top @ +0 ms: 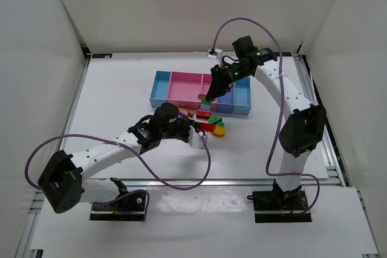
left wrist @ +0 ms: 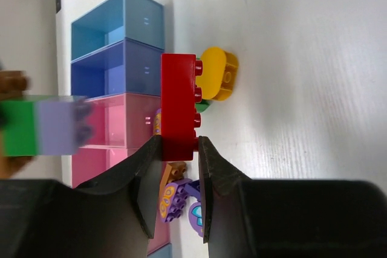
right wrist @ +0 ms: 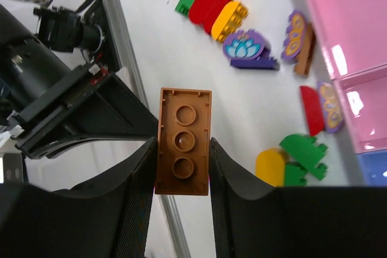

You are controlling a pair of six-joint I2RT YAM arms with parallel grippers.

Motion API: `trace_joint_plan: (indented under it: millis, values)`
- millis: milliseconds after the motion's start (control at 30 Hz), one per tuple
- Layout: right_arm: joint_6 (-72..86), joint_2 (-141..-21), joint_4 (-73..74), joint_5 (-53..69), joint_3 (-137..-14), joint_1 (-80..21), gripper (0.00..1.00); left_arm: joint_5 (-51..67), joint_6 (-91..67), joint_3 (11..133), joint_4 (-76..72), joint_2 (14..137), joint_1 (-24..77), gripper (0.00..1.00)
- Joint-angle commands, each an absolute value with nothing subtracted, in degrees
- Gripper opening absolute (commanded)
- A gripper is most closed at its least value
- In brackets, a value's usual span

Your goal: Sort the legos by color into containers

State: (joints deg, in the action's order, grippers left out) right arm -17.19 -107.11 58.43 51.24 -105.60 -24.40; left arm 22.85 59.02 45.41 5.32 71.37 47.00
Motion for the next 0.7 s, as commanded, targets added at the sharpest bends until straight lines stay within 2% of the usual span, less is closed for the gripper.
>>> trace_joint_plan:
  millis: [0, 300, 667]
  values:
    - [-15.64, -107.66, 55.99, 53.26, -109.51, -23.56, 0.00, 25.49, 58.62, 46.23, 6.77, 70.49, 47.29, 0.10]
    - [-16.08, -107.49, 56.07, 51.68, -109.07, -22.94, 0.00, 22.07, 54.95, 46.32, 6.42, 70.58, 46.85, 0.10]
    - [-10.20, -102.67, 49.06, 42.83, -101.87, -17.93, 0.00, 14.87, 20.16, 54.39, 11.51, 70.48, 37.19, 0.10]
